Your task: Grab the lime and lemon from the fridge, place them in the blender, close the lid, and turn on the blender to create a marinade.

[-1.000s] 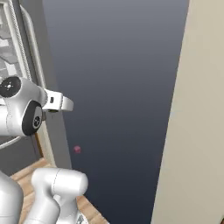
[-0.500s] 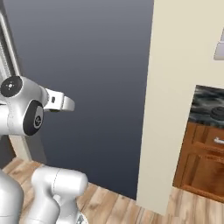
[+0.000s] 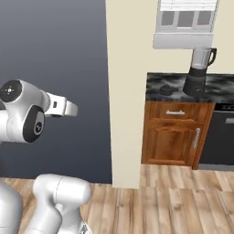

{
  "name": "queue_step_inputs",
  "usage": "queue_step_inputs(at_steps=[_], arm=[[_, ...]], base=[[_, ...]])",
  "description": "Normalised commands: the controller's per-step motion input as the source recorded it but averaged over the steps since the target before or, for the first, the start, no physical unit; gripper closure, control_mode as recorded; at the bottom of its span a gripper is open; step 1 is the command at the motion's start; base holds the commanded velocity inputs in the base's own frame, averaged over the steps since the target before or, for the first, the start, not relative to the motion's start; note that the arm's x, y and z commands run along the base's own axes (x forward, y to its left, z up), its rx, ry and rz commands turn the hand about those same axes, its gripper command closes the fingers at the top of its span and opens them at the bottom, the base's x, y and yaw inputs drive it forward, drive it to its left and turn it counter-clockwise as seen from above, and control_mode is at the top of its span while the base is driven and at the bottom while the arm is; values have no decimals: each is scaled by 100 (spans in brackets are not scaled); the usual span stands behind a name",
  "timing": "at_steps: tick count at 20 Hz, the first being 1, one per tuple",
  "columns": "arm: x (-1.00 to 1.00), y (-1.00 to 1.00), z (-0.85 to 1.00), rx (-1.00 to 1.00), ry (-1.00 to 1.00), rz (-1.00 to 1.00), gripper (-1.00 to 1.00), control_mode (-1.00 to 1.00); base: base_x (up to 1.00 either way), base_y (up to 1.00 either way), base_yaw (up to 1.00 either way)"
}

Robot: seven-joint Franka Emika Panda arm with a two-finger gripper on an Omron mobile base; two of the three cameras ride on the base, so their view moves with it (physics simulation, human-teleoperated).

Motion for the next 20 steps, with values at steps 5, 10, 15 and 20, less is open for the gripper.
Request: queue_step_inputs(at_steps=[5, 10, 15, 20], arm=[[0, 0, 0, 0, 0, 0, 100, 100], [0, 0, 0, 0, 0, 0, 100, 100], [0, 0, 0, 0, 0, 0, 100, 100], [0, 0, 0, 0, 0, 0, 100, 100]], base=[[24, -64, -30], [62, -63, -8], [80, -77, 0], [89, -87, 0]])
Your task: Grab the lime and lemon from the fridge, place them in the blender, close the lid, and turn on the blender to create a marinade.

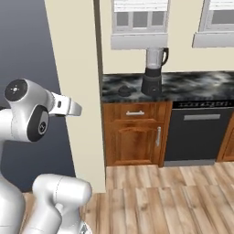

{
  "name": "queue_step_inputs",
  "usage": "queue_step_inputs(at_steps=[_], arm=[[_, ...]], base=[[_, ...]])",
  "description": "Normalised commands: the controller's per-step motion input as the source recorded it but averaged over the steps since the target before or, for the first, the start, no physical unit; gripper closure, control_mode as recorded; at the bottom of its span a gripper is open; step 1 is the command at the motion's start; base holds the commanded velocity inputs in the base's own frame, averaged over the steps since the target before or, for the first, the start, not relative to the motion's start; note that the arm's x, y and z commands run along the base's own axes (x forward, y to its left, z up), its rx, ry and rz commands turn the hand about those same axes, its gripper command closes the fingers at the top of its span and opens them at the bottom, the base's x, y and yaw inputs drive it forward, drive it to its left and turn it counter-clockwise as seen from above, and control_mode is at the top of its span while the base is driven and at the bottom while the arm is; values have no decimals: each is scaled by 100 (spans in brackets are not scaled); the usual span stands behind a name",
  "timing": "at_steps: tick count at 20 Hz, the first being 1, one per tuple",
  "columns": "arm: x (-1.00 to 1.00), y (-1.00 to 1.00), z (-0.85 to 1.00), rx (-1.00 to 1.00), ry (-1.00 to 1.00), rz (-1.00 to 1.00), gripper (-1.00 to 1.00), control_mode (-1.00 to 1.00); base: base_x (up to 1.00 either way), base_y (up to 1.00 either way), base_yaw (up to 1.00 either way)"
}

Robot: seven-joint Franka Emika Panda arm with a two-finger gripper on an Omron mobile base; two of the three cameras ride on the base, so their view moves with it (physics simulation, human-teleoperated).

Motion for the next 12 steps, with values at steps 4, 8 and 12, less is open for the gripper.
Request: queue_step_inputs(at_steps=[4, 8, 12], arm=[[0, 0, 0, 0, 0, 0, 100, 100], [0, 0, 0, 0, 0, 0, 100, 100], [0, 0, 0, 0, 0, 0, 100, 100]], base=[[88, -76, 1], [60, -74, -32], [69, -45, -57]])
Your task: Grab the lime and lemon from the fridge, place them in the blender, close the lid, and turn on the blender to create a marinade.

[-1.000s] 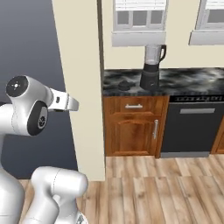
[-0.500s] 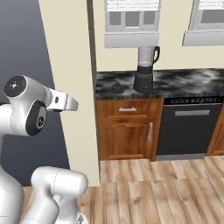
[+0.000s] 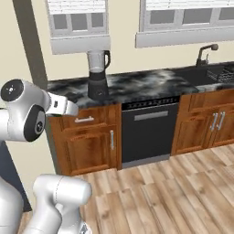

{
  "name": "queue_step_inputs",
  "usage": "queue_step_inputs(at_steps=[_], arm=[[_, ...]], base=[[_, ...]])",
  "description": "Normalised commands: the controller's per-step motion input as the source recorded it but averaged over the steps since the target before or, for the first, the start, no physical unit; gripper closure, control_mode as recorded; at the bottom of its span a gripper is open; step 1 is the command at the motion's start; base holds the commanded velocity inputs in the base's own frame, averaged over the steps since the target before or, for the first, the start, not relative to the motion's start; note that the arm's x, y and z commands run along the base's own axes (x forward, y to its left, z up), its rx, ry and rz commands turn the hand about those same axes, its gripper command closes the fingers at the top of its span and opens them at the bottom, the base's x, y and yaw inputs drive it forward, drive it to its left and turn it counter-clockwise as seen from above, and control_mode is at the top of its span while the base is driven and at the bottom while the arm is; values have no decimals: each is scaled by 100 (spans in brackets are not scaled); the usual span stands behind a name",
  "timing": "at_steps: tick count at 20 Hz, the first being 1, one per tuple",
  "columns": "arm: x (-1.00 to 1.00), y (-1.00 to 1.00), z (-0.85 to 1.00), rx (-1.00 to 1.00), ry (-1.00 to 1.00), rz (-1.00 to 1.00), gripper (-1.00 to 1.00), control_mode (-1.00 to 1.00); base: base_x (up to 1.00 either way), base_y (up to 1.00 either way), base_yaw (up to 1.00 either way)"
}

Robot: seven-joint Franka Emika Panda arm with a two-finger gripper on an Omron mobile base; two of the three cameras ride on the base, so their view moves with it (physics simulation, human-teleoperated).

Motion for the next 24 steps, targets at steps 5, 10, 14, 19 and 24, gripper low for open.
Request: queue_step_inputs(at_steps=[5, 10, 14, 19, 24], arm=[[0, 0, 0, 0, 0, 0, 100, 100], [0, 0, 0, 0, 0, 0, 100, 100], [0, 0, 0, 0, 0, 0, 100, 100], [0, 0, 0, 0, 0, 0, 100, 100], [0, 0, 0, 0, 0, 0, 100, 100]], base=[[73, -27, -53], [91, 0, -19], [82, 4, 6], [65, 0, 32], [44, -1, 51]])
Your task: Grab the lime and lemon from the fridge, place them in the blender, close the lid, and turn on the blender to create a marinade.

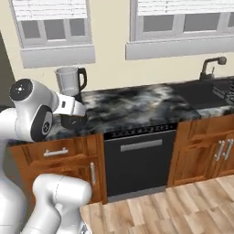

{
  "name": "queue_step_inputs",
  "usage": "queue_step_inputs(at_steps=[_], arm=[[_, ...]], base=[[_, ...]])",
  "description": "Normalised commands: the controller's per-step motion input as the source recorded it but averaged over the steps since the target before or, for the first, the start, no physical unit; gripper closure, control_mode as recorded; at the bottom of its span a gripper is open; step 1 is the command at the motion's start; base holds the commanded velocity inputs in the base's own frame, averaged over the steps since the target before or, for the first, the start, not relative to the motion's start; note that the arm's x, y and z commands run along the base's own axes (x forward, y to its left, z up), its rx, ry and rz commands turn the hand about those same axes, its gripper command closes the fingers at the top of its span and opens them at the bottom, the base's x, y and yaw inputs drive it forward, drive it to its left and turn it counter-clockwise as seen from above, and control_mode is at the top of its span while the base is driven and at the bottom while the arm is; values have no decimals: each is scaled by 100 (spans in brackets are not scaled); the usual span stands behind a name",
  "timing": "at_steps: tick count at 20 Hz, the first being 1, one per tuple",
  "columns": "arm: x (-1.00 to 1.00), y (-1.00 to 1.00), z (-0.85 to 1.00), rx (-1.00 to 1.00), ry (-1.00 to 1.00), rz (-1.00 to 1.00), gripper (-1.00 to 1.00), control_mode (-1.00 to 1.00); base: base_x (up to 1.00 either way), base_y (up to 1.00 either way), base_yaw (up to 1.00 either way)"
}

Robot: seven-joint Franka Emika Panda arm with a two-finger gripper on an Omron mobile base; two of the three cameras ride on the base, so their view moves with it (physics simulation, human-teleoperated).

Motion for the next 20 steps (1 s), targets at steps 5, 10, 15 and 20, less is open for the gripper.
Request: queue_step_inputs(at_steps=[5, 10, 15, 20], arm=[[0, 0, 0, 0, 0, 0, 100, 100], [0, 0, 0, 0, 0, 0, 100, 100], [0, 0, 0, 0, 0, 0, 100, 100], [0, 0, 0, 0, 0, 0, 100, 100]], base=[[44, -25, 57], [46, -45, 53], [45, -48, 45], [40, -51, 27]])
